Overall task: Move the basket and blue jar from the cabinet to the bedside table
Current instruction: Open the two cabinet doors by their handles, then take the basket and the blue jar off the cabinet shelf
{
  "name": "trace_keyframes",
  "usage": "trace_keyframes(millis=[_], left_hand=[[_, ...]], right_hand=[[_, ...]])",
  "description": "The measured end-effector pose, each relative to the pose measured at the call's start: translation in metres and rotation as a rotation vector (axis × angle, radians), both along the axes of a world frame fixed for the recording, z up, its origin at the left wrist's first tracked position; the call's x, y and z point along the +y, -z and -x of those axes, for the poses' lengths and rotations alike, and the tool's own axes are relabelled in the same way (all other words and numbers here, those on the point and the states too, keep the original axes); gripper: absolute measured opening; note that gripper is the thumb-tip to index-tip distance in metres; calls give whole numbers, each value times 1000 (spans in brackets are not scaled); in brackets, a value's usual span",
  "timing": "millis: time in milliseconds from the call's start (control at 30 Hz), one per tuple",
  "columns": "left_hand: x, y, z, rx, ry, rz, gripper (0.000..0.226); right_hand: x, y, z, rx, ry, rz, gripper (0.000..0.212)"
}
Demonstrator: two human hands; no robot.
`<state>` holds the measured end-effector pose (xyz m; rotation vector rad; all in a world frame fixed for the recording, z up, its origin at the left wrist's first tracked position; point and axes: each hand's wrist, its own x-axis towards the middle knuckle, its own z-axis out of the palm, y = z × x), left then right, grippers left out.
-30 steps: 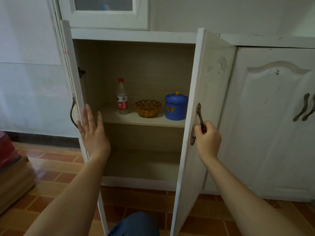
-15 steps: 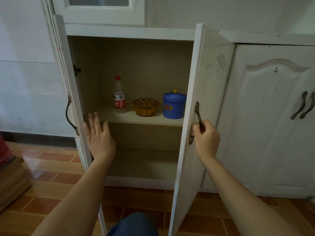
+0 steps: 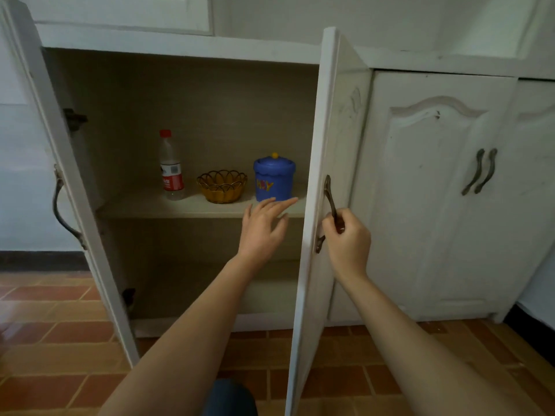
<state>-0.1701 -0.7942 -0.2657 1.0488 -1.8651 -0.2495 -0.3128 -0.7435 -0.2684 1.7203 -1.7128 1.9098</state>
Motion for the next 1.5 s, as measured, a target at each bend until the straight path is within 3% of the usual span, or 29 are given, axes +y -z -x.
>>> trace_keyframes(millis=[233, 367, 467, 733, 1067, 1267, 1500], left_hand=[[-13, 32, 44, 5, 372, -276, 37], [-13, 40, 62, 108, 450, -300, 44], [-13, 42, 72, 154, 466, -269, 46], [-13, 40, 98, 20, 411, -87, 40], [-12, 51, 153, -240, 424, 71, 68], [-19, 54, 194, -399, 454, 85, 71], [-33, 55, 215, -372, 458, 105, 81]], right_hand=[[15, 1, 26, 28, 13, 6, 11], [21, -1, 41, 94, 19, 22, 9], [24, -8, 48, 146, 12, 93, 40], [35, -27, 69, 403, 98, 235, 67], [50, -17, 132, 498, 390, 257, 53], [57, -20, 173, 421, 524, 172, 49], [53, -18, 190, 412, 528, 71, 53]])
